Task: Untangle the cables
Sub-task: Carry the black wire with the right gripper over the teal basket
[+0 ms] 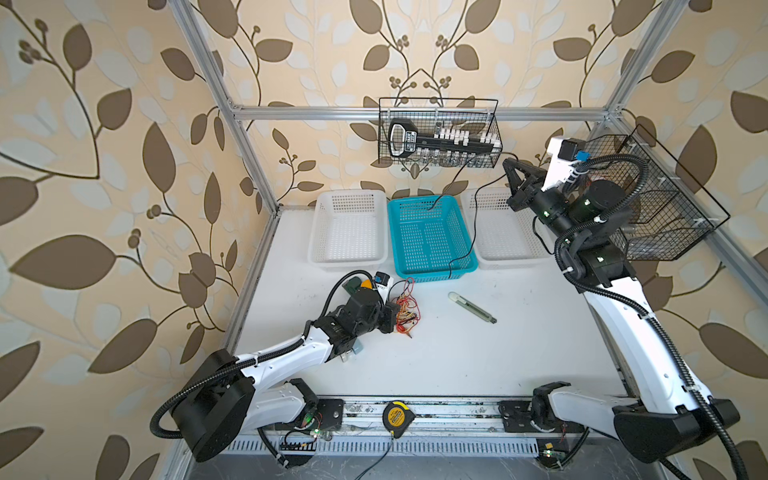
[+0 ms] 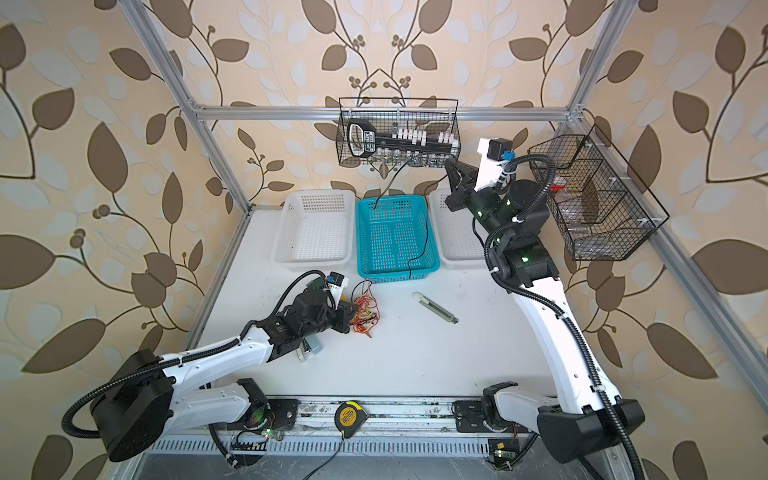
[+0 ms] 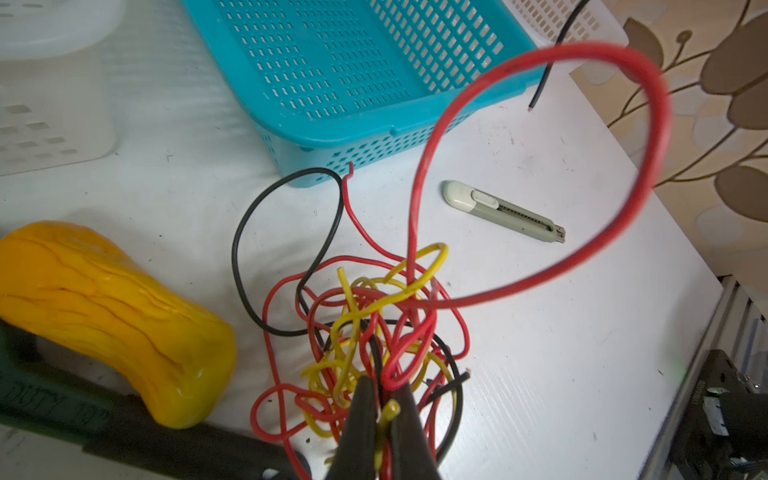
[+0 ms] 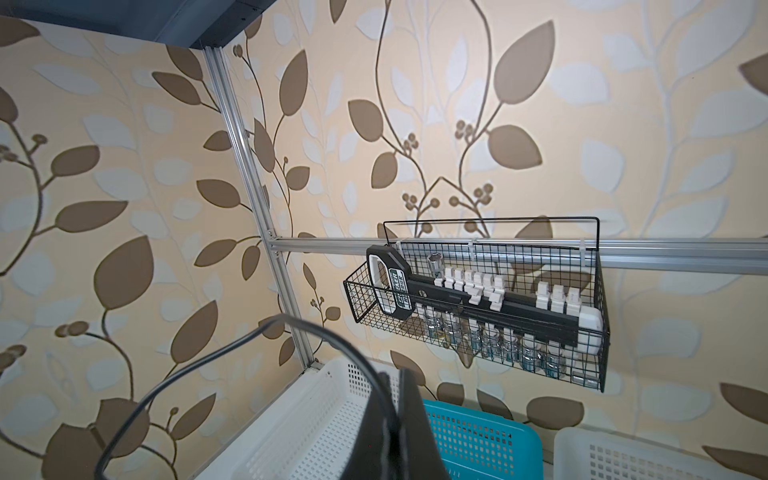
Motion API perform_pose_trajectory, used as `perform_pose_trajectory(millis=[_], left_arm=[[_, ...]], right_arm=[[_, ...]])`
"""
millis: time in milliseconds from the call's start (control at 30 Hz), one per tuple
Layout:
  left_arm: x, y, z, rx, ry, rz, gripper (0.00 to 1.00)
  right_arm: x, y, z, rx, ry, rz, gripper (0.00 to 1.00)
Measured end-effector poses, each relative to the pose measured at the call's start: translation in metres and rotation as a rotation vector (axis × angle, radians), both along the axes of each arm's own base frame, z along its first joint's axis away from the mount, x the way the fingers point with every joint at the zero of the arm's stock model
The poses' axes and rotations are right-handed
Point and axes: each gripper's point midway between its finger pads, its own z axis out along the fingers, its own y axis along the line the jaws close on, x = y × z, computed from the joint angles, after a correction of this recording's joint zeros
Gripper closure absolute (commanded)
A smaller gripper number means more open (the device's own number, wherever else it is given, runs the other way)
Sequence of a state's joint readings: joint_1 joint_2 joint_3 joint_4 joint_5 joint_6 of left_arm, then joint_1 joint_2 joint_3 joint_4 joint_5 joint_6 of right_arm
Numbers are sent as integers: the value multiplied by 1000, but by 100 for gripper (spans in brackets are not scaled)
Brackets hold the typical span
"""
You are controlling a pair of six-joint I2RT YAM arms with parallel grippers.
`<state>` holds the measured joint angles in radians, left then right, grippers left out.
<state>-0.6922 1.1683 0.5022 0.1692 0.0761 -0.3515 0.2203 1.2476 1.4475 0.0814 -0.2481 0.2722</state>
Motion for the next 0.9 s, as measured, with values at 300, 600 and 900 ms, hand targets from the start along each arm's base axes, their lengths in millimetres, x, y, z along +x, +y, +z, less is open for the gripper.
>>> perform_pose_trajectory(millis=[300,600,900], left_arm=[[0,0,0,-2,0,-2,100],[2,-2,-2,-3,0,-3,100],[2,-2,-2,-3,-1,-3,100]], right_arm=[[53,18,-64,-1,93,38,100],[97,33,-147,-47,254,40,100],[89,37,-114,-28,200,75,100]])
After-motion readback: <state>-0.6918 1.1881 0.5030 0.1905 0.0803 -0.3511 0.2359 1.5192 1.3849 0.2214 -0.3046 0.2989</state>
